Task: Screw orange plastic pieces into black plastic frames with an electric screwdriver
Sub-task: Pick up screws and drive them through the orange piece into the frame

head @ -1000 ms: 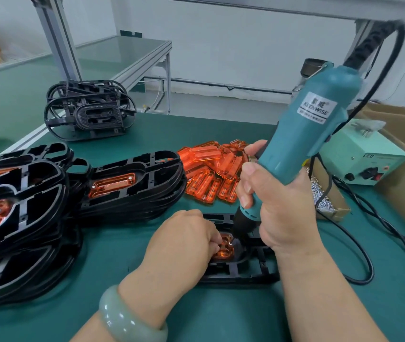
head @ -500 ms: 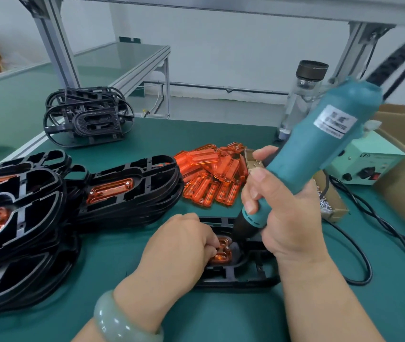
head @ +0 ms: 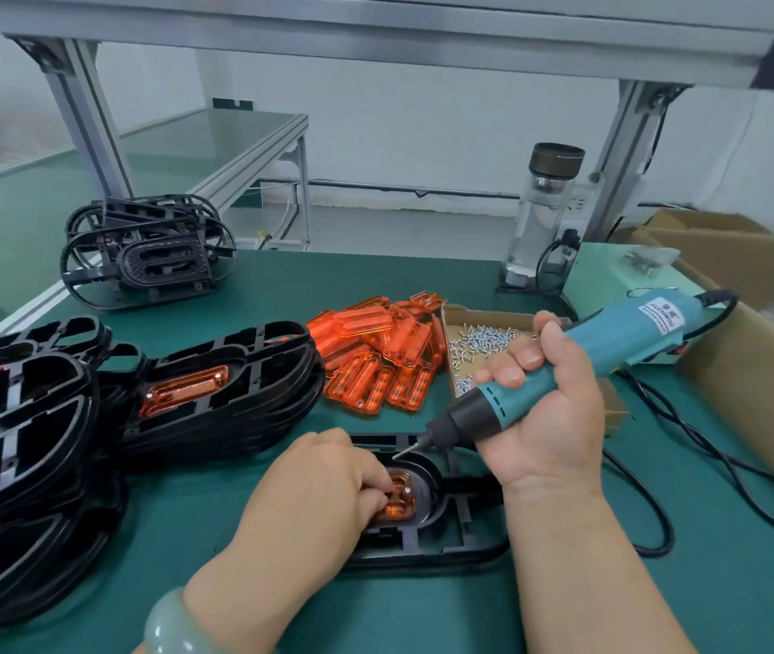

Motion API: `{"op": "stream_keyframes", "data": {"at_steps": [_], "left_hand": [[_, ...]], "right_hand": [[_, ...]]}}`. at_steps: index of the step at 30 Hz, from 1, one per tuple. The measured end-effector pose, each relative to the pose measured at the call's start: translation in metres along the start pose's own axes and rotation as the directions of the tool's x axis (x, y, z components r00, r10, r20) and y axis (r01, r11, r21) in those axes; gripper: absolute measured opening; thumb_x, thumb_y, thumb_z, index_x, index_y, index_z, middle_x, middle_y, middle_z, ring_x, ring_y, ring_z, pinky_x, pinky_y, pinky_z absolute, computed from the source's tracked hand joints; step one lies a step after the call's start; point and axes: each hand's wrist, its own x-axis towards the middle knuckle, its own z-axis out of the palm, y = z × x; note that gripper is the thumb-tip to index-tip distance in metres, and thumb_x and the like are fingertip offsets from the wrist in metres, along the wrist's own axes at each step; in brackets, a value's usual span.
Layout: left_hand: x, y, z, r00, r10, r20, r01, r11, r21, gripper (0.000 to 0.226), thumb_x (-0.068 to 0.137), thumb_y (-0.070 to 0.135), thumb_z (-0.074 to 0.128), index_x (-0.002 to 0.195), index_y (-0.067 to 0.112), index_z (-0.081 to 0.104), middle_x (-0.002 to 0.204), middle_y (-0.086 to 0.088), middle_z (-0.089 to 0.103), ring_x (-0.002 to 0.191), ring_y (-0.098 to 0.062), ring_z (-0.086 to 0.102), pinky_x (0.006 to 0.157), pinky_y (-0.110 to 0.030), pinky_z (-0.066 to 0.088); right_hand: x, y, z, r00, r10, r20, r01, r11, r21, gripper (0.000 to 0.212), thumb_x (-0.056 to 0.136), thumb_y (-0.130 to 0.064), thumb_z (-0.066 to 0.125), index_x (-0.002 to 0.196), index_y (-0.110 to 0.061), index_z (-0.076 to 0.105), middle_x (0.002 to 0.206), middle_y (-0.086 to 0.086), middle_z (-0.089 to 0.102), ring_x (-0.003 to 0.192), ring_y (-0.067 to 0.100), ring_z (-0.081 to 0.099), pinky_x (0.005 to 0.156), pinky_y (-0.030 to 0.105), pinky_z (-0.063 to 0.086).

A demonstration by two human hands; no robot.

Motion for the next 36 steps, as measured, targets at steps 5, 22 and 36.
{"op": "stream_keyframes", "data": {"at_steps": [5,22,36], "left_hand": [[0.000,0.002,-0.005,1.000,0.010,-0.001,-0.010,0.998,0.058,0.016,0.091,0.036,0.054,0.099,0.040,0.067,0.091,0.016,0.050,0.095,-0.005,0.047,0.082,-0.021,0.040],[0.131,0.070,-0.010,0.992,0.095,0.086,-0.091,0.995,-0.046,0.027,0.093,0.016,0.054,0.115,0.025,0.068,0.121,0.005,0.065,0.105,-0.011,0.059,0.089,-0.019,0.040],[0.158,0.074,0.016,0.936,0.180,0.303,-0.252,0.943,0.219,0.010,0.084,0.023,0.064,0.091,0.025,0.071,0.091,0.004,0.065,0.095,-0.020,0.061,0.075,-0.030,0.047]], "right_hand": [[0.003,-0.004,-0.001,0.994,-0.029,-0.106,0.030,1.000,0.006,0.012,0.095,-0.018,0.050,0.084,-0.024,0.051,0.055,-0.011,0.045,0.043,0.005,0.042,0.053,0.021,0.039],[0.011,-0.034,-0.009,0.957,-0.192,-0.216,0.188,0.981,-0.039,0.015,0.097,-0.018,0.049,0.083,-0.024,0.052,0.055,-0.012,0.043,0.043,0.005,0.040,0.054,0.021,0.039],[0.016,-0.034,-0.009,0.940,-0.154,-0.304,0.149,0.988,-0.039,0.019,0.097,-0.014,0.050,0.080,-0.022,0.050,0.053,-0.009,0.043,0.041,0.006,0.040,0.052,0.021,0.034]]}}
